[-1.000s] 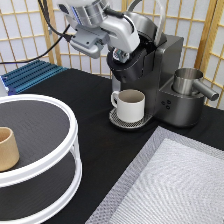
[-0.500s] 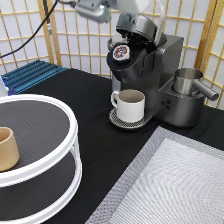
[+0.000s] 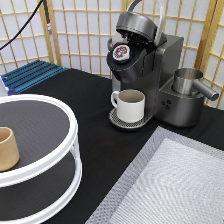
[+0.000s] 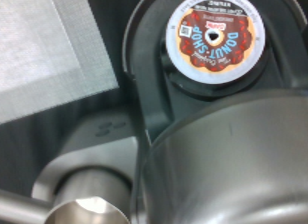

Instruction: Make coffee

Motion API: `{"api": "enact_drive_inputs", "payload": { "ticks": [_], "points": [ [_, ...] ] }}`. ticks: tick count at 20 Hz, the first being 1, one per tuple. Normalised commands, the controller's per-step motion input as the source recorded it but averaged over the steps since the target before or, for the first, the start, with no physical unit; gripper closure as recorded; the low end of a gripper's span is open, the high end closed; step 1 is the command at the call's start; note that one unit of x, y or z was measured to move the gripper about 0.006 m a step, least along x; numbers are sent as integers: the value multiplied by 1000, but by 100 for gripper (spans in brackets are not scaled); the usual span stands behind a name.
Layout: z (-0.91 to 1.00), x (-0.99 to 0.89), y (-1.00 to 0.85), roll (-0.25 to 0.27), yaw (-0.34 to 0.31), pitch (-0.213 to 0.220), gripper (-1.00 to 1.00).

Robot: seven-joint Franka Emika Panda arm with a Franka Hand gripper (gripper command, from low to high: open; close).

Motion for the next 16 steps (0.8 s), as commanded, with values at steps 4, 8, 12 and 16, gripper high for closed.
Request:
{"api": "enact_drive_inputs", "payload": {
  "ticks": [4, 8, 12, 16],
  "points": [
    [-142, 278, 268, -327, 37, 137, -100],
    [-21, 35, 88, -268, 91, 173, -100],
    [0, 147, 16, -198, 115, 137, -100],
    [-119, 161, -38, -140, 122, 130, -100]
  ]
}}
